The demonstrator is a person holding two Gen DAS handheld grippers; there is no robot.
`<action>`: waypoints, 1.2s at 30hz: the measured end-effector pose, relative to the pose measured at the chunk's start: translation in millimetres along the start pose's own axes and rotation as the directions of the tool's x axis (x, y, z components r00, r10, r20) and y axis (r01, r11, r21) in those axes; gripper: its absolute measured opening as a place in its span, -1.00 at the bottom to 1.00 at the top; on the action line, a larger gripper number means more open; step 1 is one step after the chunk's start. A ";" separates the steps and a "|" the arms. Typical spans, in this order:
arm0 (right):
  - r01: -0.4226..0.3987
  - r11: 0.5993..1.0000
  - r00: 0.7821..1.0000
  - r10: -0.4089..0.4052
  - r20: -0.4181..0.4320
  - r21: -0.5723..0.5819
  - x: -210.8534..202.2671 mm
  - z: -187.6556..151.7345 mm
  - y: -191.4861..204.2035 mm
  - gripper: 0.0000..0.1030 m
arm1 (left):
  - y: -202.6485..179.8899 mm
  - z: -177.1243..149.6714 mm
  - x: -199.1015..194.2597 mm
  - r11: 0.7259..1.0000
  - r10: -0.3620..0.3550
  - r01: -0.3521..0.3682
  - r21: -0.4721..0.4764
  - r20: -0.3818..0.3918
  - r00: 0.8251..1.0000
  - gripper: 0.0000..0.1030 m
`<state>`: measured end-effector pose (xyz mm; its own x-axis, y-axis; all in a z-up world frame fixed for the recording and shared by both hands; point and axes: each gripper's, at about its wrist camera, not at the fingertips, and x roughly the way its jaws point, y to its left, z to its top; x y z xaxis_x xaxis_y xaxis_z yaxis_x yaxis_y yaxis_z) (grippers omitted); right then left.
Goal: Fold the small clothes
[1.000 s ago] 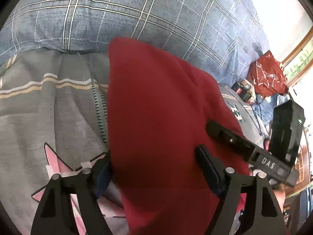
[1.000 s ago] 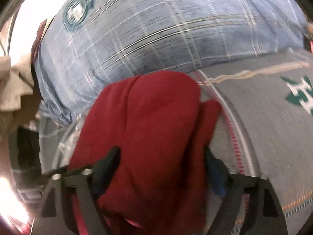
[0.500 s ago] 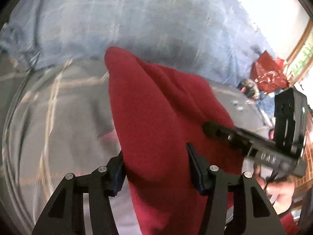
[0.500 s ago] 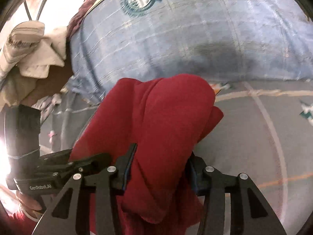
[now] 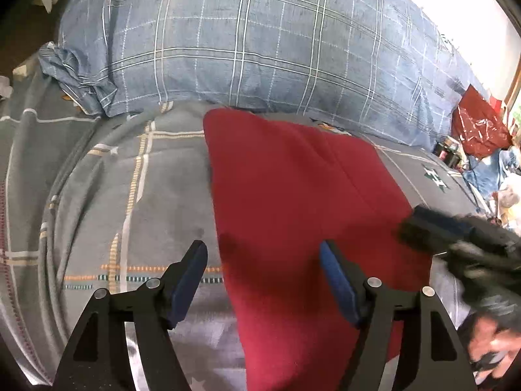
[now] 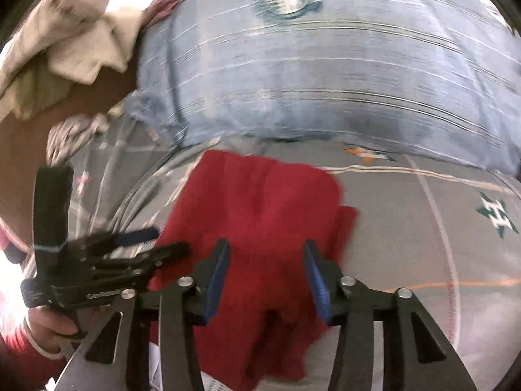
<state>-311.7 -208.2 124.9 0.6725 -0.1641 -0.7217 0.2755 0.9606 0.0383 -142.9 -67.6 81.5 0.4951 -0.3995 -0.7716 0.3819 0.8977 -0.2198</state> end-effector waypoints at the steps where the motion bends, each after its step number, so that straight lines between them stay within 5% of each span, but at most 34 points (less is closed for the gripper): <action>1: 0.025 0.999 0.999 -0.026 -0.023 -0.021 9.9 -2.5 4.4 -0.28 | -0.5 -1.8 -1.7 1.000 0.005 -0.005 0.000 0.005 1.000 0.38; 4: 0.122 0.992 0.985 -0.125 -0.116 -0.032 43.8 -17.1 -0.1 -0.29 | -5.6 -6.5 -14.5 0.999 0.034 -0.035 0.003 0.041 0.999 0.38; 10: 0.113 0.994 0.991 -0.112 -0.068 0.004 23.2 -21.5 -0.5 -0.17 | -9.6 -22.2 -51.6 0.996 0.085 -0.085 -0.006 0.128 0.988 0.38; 18: 0.182 0.983 0.983 -0.183 0.030 0.009 -12.4 -17.9 17.6 0.43 | -11.2 -39.0 -93.2 0.992 0.125 -0.126 -0.010 0.196 0.973 0.38; 36: 0.206 0.978 0.974 -0.209 0.082 0.043 -34.8 -20.2 28.6 0.58 | -18.8 -54.7 -135.9 0.988 0.139 -0.152 0.034 0.256 0.957 0.38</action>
<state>-341.0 -170.4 137.2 0.6538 -0.3792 -0.6548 0.4375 0.8955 -0.0818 -260.1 -20.1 157.8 0.7262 -0.3051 -0.6161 0.3281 0.9413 -0.0794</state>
